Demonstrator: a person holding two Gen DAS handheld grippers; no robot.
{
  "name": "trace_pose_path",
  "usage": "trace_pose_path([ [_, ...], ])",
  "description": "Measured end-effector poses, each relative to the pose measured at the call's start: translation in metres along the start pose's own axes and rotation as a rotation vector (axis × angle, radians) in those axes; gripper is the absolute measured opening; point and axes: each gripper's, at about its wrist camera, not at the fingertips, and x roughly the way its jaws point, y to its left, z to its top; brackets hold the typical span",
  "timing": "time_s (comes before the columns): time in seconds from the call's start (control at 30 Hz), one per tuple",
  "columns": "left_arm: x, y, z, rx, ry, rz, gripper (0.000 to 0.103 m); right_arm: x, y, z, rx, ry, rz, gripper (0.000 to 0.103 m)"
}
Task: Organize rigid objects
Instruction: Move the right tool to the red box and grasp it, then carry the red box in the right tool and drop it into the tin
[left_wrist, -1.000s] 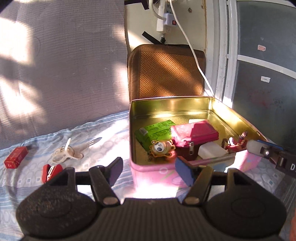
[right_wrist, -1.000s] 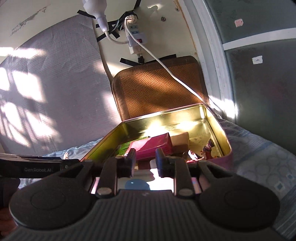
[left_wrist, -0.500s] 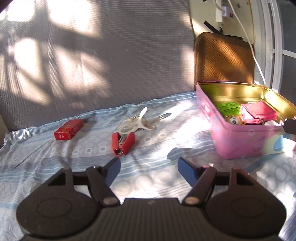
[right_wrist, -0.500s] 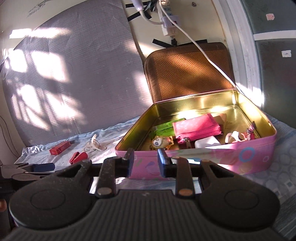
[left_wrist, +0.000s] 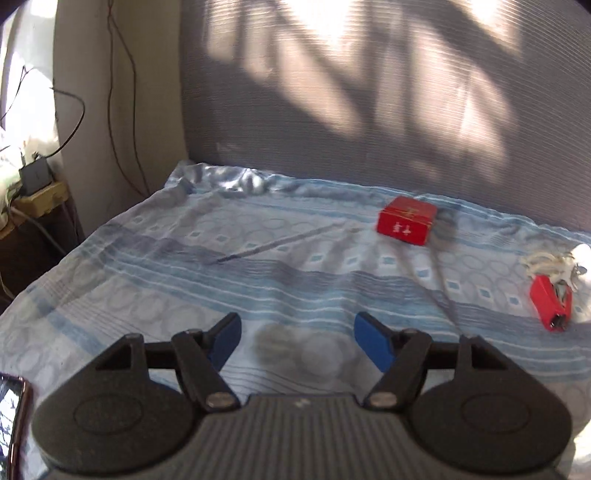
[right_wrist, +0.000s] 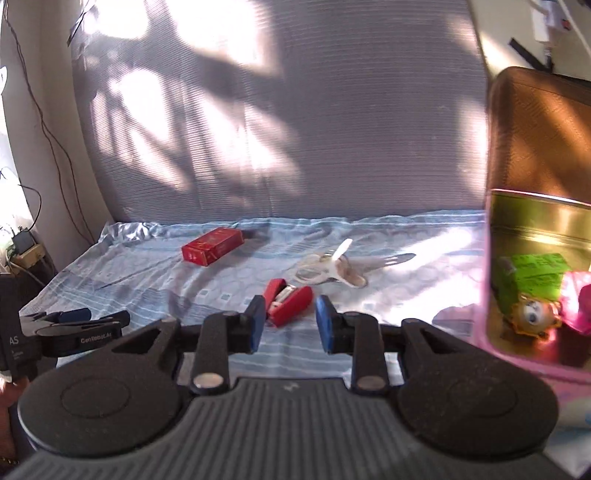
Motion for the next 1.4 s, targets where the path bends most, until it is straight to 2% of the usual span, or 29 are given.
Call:
trace_pose_path([
  [0.07, 0.0, 0.011, 0.006, -0.034, -0.034, 0.04, 0.071, 0.04, 0.024, 0.013, 0.008, 0.026, 0.037, 0.045],
  [0.13, 0.002, 0.016, 0.008, -0.045, -0.036, 0.077, 0.071, 0.084, 0.044, 0.026, 0.046, 0.067, 0.055, 0.047],
  [0.17, 0.005, 0.018, 0.01, -0.062, -0.029, 0.069, 0.071, 0.101, 0.051, 0.031, 0.064, 0.084, 0.052, 0.049],
  [0.23, 0.006, 0.023, 0.011, -0.096, -0.022, 0.044, 0.071, 0.145, 0.067, 0.043, 0.121, 0.112, -0.008, 0.053],
  [0.37, 0.002, 0.028, 0.016, -0.151, -0.055, 0.021, 0.074, 0.206, 0.083, 0.054, 0.192, 0.177, -0.07, 0.078],
  [0.5, -0.002, 0.034, 0.019, -0.196, -0.066, -0.011, 0.076, 0.241, 0.096, 0.058, 0.156, 0.195, -0.136, 0.085],
  [0.53, -0.002, 0.034, 0.019, -0.196, -0.063, -0.013, 0.076, 0.249, 0.099, 0.057, 0.124, 0.238, -0.165, 0.085],
  [0.57, -0.001, 0.035, 0.019, -0.197, -0.057, -0.016, 0.076, 0.252, 0.101, 0.054, 0.093, 0.261, -0.175, 0.08],
  [0.6, 0.0, 0.035, 0.019, -0.199, -0.054, -0.018, 0.076, 0.247, 0.103, 0.052, 0.051, 0.245, -0.178, 0.068],
  [0.67, -0.001, 0.037, 0.019, -0.211, -0.056, -0.017, 0.076, 0.232, 0.1, 0.047, 0.022, 0.251, -0.12, 0.061],
  [0.73, -0.001, 0.041, 0.019, -0.228, -0.059, -0.015, 0.077, 0.203, 0.095, 0.038, -0.014, 0.263, -0.062, 0.061],
  [0.83, 0.003, 0.044, 0.018, -0.246, -0.037, -0.04, 0.077, 0.148, 0.086, 0.014, -0.133, 0.297, 0.057, 0.061],
  [0.93, 0.004, 0.036, 0.014, -0.212, -0.014, -0.128, 0.076, 0.067, 0.06, -0.023, -0.272, 0.324, 0.2, 0.061],
  [1.03, -0.007, 0.009, 0.007, -0.104, -0.031, -0.276, 0.075, -0.017, 0.022, -0.06, -0.368, 0.317, 0.23, 0.061],
  [1.13, -0.024, -0.029, -0.006, 0.055, -0.039, -0.479, 0.075, -0.085, -0.022, -0.089, -0.367, 0.293, 0.167, 0.062],
  [1.2, -0.034, -0.061, -0.017, 0.138, 0.002, -0.625, 0.075, -0.126, -0.049, -0.11, -0.355, 0.271, 0.089, 0.064],
  [1.27, -0.048, -0.095, -0.028, 0.193, 0.07, -0.765, 0.075, -0.158, -0.07, -0.128, -0.323, 0.227, -0.039, 0.075],
  [1.33, -0.066, -0.124, -0.037, 0.255, 0.095, -0.853, 0.075, -0.181, -0.085, -0.14, -0.275, 0.183, -0.123, 0.076],
  [1.4, -0.083, -0.152, -0.048, 0.292, 0.135, -0.925, 0.075, -0.197, -0.094, -0.15, -0.204, 0.142, -0.154, 0.076],
])
